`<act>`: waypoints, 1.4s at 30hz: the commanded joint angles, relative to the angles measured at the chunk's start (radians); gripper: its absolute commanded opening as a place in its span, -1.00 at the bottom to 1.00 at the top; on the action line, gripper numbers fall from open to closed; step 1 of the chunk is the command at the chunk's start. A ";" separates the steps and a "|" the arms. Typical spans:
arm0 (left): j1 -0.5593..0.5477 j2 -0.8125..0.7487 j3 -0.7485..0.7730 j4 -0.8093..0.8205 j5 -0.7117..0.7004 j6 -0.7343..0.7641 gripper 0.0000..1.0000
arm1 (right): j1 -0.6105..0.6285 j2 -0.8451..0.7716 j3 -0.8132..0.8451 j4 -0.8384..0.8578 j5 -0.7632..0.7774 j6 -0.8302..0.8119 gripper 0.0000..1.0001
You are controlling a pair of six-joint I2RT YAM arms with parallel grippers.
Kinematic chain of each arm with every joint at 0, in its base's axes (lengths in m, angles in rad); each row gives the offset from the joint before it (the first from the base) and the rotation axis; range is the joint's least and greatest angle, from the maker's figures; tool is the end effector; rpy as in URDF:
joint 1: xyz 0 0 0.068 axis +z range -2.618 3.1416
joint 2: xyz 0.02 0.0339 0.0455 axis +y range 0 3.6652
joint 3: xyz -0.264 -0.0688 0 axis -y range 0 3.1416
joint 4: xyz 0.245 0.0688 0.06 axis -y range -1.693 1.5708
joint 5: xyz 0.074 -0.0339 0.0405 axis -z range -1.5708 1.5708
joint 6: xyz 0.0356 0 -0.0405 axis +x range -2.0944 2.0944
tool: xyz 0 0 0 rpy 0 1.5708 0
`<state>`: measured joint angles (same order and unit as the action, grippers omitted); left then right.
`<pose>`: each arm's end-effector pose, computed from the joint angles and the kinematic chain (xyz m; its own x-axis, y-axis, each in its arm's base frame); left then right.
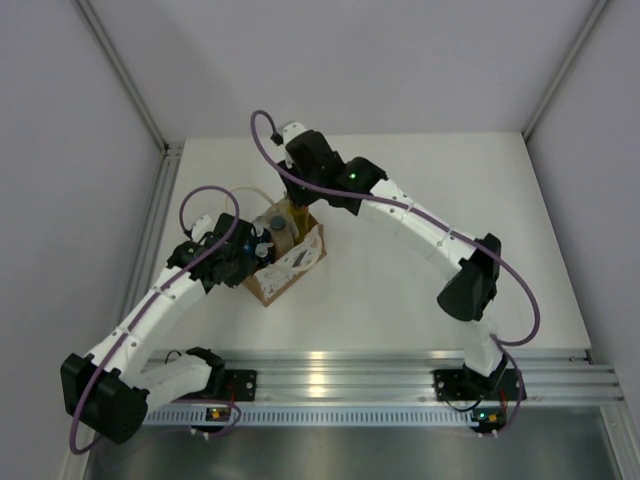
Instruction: Take the personal care products out of the canvas bag
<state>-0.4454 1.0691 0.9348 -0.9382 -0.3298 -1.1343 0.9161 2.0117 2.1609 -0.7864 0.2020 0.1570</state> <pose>0.1812 -0.0737 0.2770 -0.5779 -0.6742 -0.4598 -0.6051 0.7321 -0.3129 0.2818 0.3554 0.3832 -0.4640 -0.3529 -0.8125 -0.6139 0.7893 0.0078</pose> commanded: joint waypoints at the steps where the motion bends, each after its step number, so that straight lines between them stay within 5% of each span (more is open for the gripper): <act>1: 0.001 0.011 -0.031 -0.030 0.031 0.004 -1.00 | 0.017 -0.162 0.129 0.092 0.053 -0.011 -1.00; 19: 0.001 0.009 -0.039 -0.030 0.038 -0.007 -1.00 | -0.002 -0.260 0.223 0.092 0.215 -0.109 -1.00; 42: 0.002 -0.018 -0.034 -0.031 0.043 0.007 -1.00 | -0.302 -0.344 -0.366 0.444 -0.003 -0.066 -1.00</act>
<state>-0.4454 1.0519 0.9245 -0.9352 -0.3286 -1.1347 0.6479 1.7325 1.7596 -0.6010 0.2398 0.0818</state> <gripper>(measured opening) 0.021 0.316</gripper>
